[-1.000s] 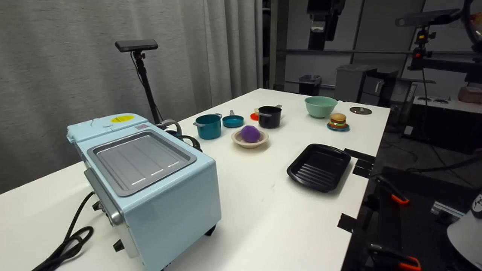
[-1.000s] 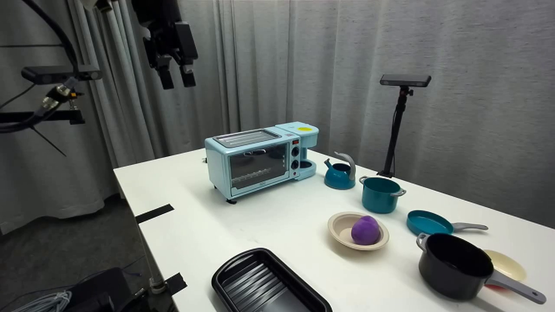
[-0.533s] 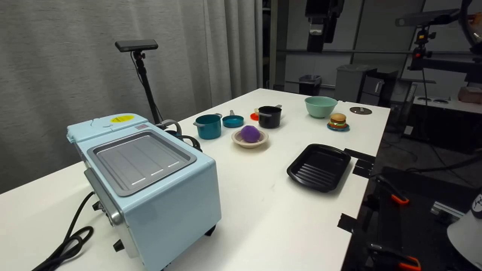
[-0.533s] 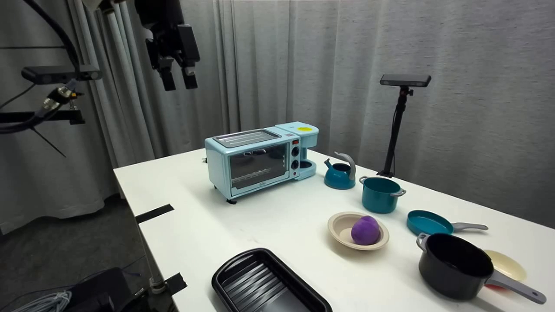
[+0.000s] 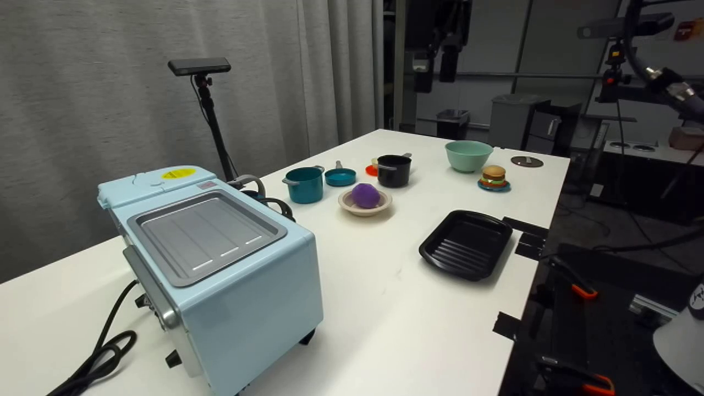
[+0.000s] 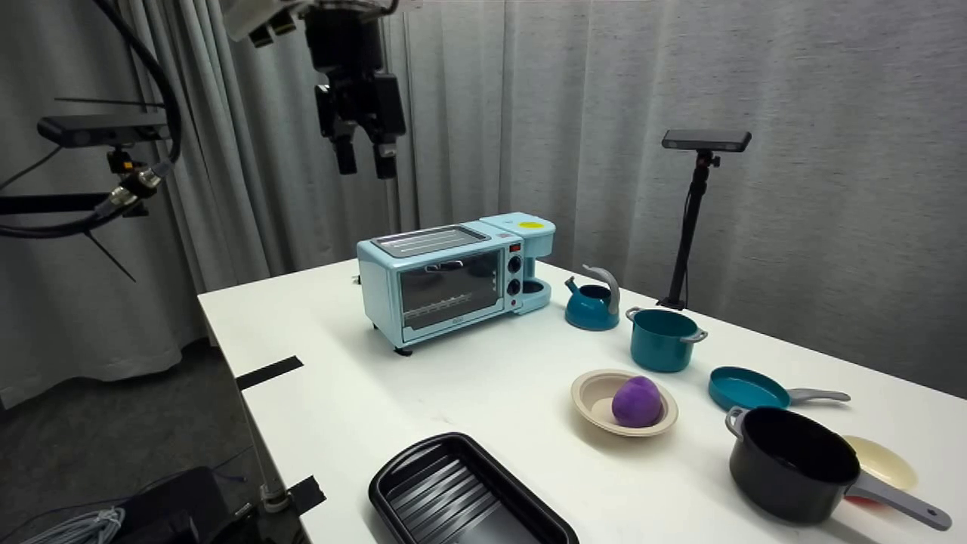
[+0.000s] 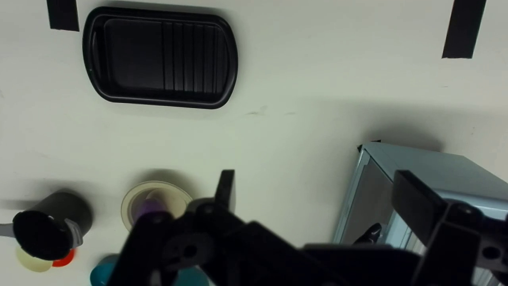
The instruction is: Pick the purple object and put it on the table
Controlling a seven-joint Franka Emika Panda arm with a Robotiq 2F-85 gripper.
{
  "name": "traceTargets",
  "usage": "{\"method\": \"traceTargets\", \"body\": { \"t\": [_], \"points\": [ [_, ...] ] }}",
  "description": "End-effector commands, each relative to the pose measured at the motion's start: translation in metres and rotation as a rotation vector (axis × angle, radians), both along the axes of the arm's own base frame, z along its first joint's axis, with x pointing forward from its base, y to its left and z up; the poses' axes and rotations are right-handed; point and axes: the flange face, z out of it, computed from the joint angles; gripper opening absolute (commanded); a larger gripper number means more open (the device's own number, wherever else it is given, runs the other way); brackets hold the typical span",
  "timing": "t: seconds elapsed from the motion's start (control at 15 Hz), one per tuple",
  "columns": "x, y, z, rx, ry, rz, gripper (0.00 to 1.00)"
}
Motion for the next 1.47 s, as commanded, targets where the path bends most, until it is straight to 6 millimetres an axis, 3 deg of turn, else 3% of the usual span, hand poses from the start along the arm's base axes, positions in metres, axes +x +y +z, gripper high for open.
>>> {"method": "traceTargets", "body": {
  "t": [0.0,0.73,1.07,1.4],
  "points": [
    [0.053,-0.033,-0.011,0.025,0.008,-0.019,1.0],
    [0.178,-0.121,-0.085,0.088,-0.066,-0.149,1.0],
    [0.214,-0.16,-0.142,0.082,-0.09,-0.222,1.0],
    [0.228,-0.164,-0.222,0.062,-0.042,-0.256,1.0]
  ]
}}
